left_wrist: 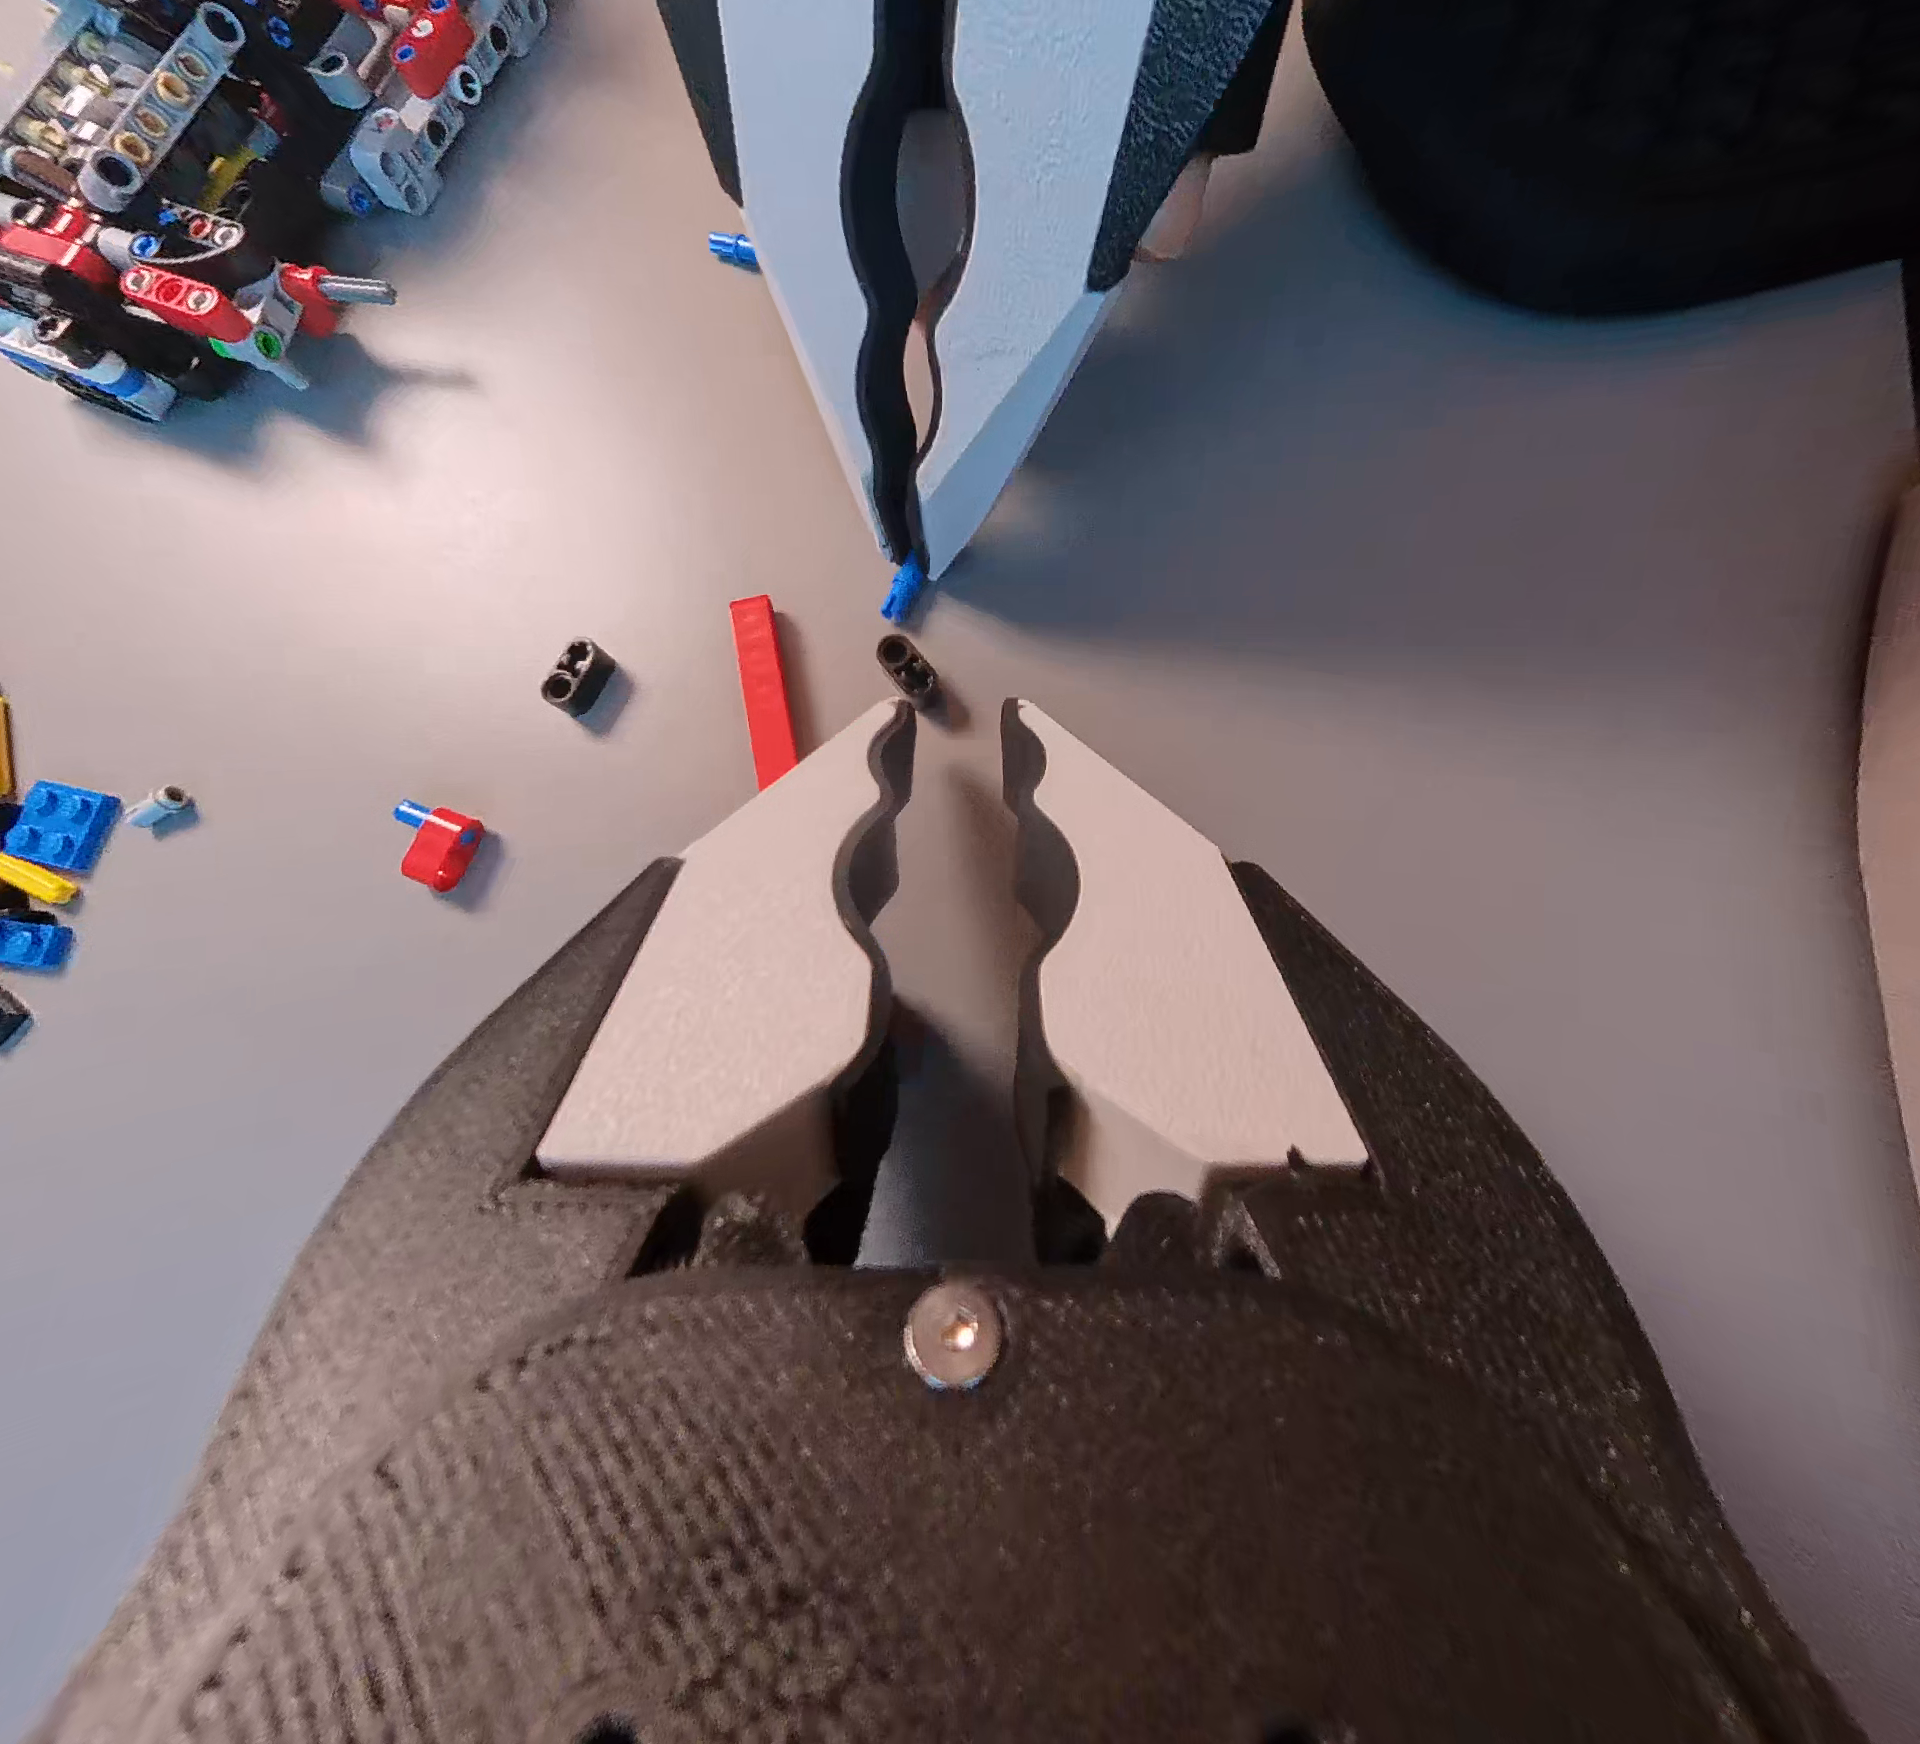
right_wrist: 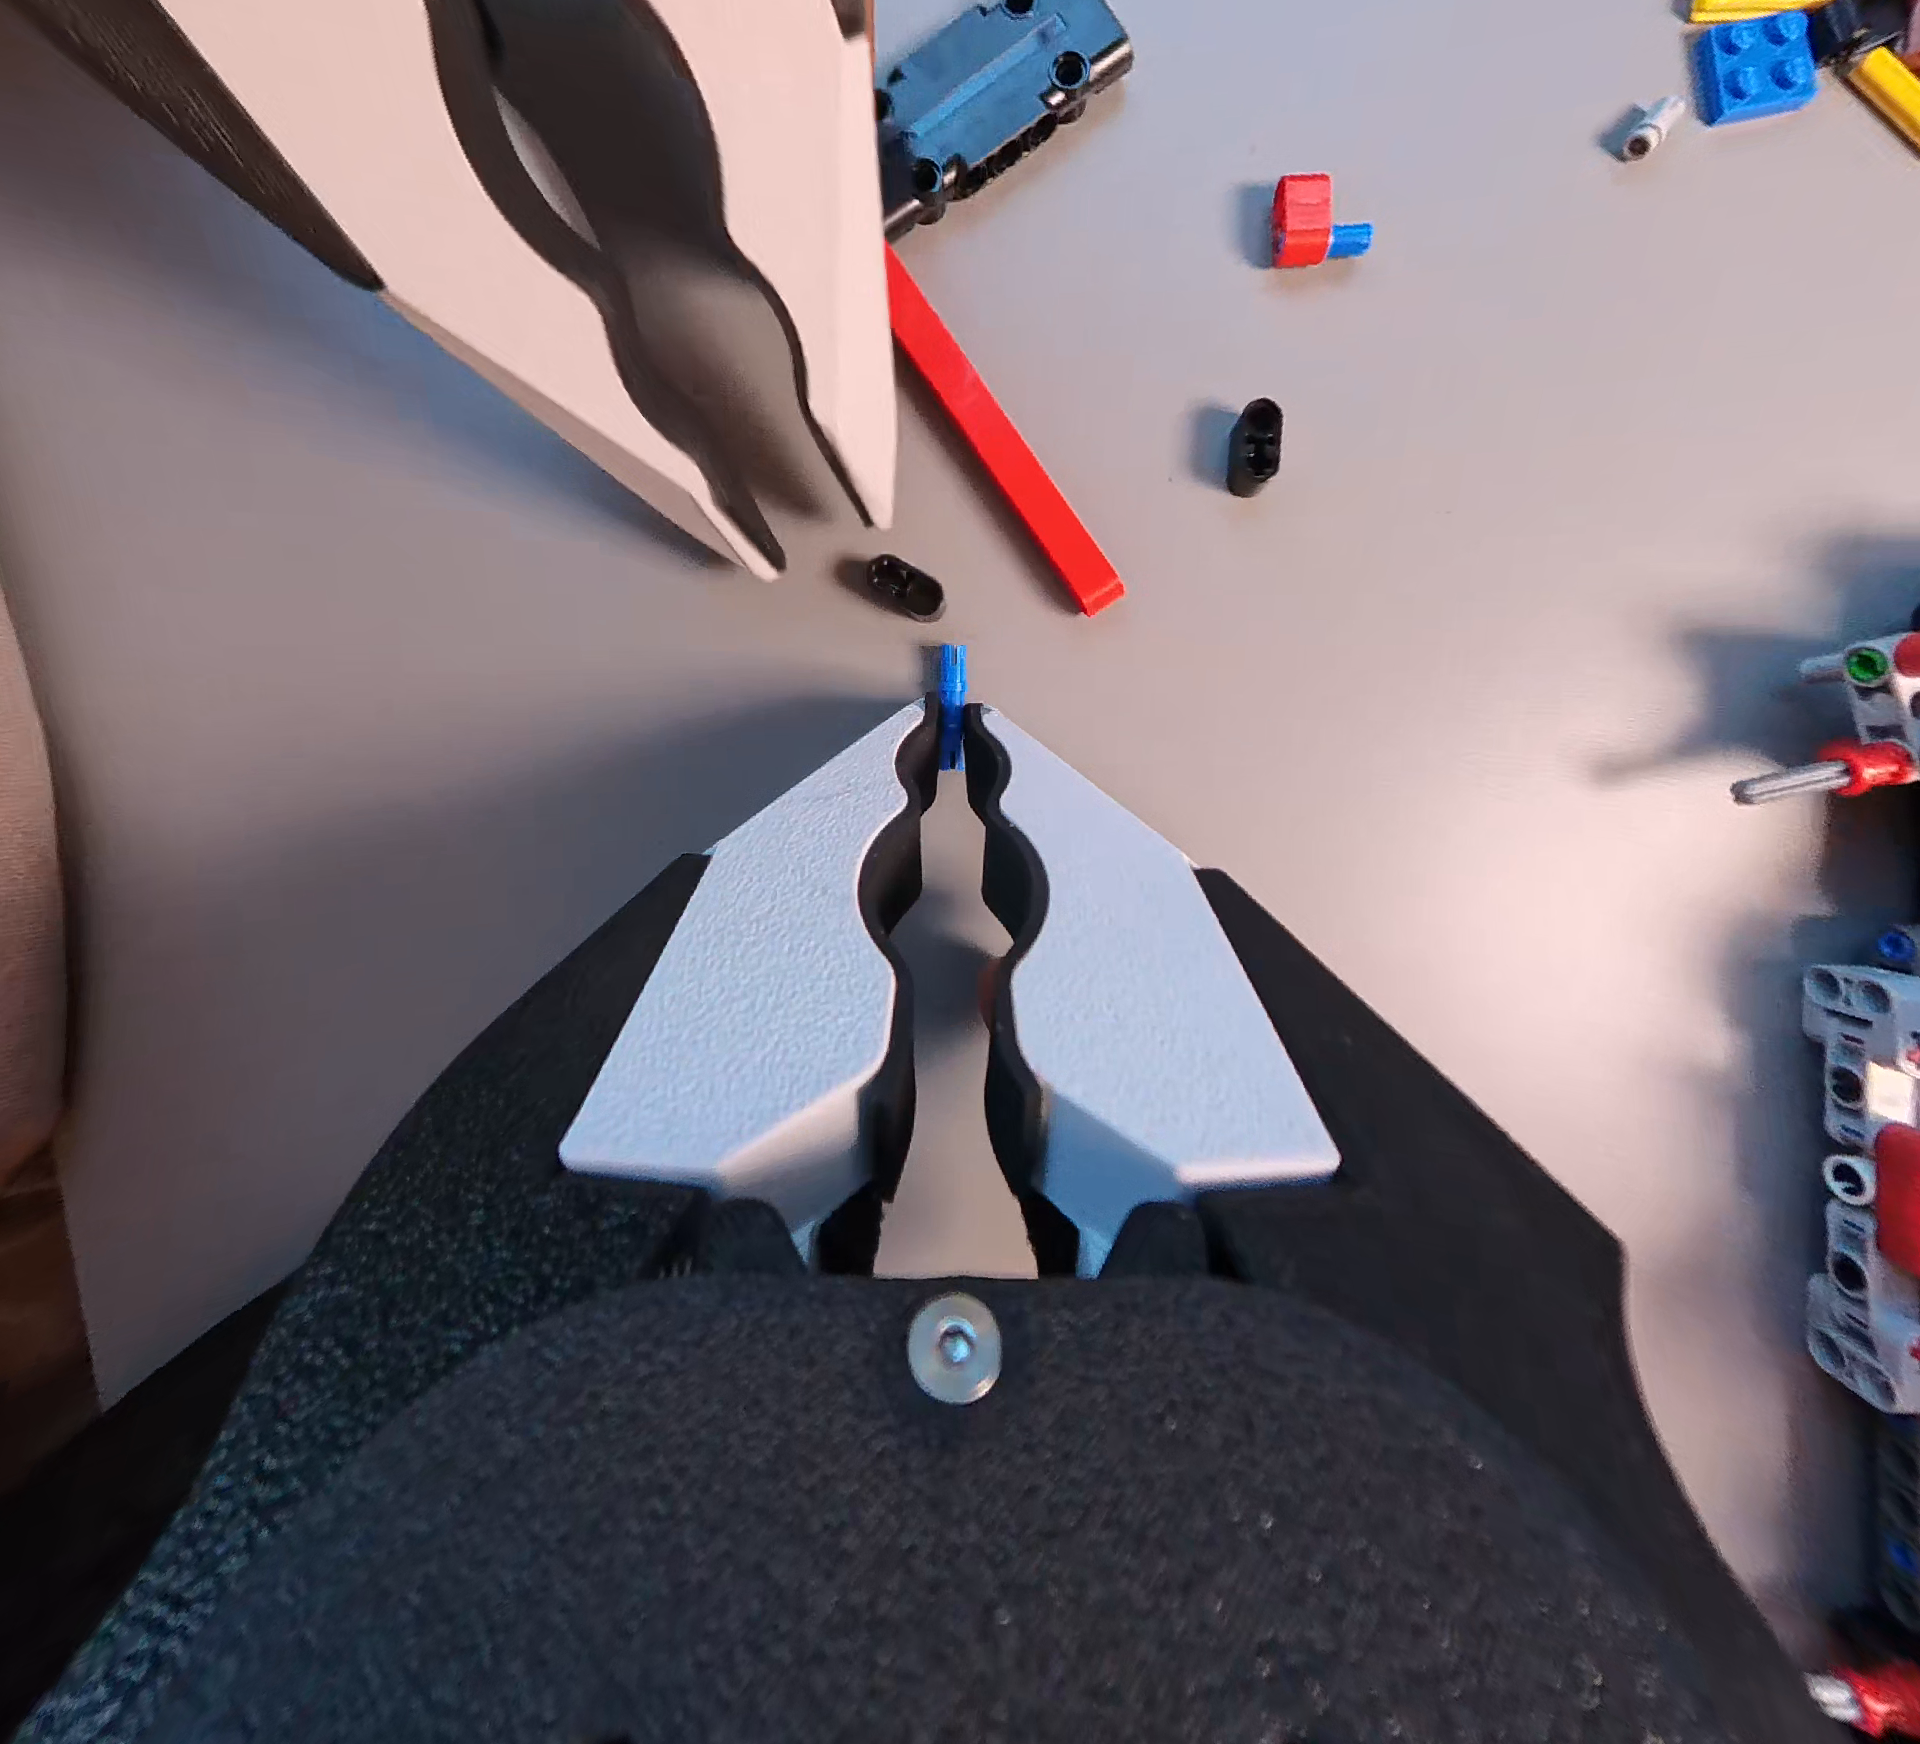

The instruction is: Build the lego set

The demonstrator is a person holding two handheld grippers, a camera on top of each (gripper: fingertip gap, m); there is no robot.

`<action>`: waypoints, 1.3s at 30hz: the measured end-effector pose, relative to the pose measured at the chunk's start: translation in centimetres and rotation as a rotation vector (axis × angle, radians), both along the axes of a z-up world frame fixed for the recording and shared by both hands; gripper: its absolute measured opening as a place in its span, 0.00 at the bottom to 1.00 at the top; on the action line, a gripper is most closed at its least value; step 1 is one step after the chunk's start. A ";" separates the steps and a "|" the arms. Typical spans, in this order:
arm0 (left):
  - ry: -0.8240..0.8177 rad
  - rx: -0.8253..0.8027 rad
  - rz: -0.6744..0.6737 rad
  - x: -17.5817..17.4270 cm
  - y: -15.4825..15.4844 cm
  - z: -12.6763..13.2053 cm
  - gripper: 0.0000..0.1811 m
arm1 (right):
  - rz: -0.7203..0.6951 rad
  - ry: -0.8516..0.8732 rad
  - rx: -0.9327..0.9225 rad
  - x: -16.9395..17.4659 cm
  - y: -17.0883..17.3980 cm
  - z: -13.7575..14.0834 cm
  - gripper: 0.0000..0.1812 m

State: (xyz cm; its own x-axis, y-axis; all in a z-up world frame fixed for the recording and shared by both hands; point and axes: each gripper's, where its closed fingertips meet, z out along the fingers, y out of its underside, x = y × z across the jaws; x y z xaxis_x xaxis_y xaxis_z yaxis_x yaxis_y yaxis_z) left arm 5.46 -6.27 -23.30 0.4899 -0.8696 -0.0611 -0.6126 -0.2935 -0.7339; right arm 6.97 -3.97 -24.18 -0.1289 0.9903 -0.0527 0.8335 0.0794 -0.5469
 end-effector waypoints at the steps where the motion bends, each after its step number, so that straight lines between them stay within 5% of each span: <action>1: 0.003 0.007 0.012 0.1 0.4 0.0 0.08 | 0.004 -0.001 0.001 -0.1 -0.1 0.0 0.01; 16: 0.055 0.114 -0.027 -0.3 1.2 -0.2 0.03 | -0.004 0.023 -0.013 -0.3 -0.4 0.0 0.01; 23: -0.105 -0.055 -0.074 -2.1 -1.1 1.2 0.03 | -0.009 0.021 -0.010 -0.6 -0.5 0.0 0.01; 39: 0.003 0.004 -0.135 -2.4 -2.0 -0.5 0.07 | 0.044 0.018 0.004 -2.3 -2.0 0.8 0.01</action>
